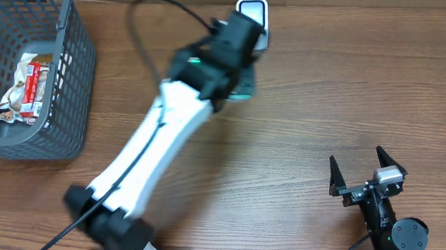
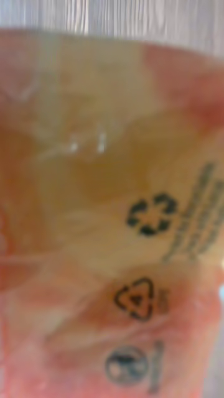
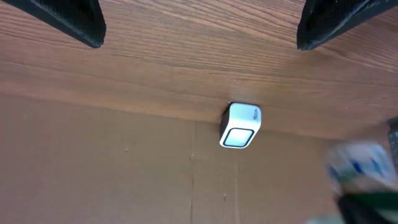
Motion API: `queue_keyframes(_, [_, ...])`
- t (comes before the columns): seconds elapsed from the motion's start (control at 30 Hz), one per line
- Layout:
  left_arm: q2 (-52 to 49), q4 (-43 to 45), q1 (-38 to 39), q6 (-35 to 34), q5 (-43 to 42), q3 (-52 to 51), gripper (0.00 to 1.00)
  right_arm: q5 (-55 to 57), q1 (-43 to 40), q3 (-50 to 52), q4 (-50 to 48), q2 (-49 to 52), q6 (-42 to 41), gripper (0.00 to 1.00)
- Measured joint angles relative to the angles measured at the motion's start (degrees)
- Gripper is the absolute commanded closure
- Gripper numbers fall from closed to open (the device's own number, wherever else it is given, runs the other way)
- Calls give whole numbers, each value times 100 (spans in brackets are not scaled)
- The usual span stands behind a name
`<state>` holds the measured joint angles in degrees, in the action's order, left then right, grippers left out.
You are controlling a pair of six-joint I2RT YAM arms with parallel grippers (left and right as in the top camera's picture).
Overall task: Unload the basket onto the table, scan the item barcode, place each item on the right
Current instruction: 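Lift the packs out and carry them toward the scanner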
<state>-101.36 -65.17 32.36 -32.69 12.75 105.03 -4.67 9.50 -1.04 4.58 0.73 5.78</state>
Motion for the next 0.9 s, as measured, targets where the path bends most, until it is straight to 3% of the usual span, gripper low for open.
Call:
queue_keyframes(0.5, [-1827,1202,1606,-363,-39,0,63,0,0,0,0,0,2,0])
queue_keyframes(0.9, [-2275,1213,1674,-387,-216,0,59,0,0,0,2,0,0,0])
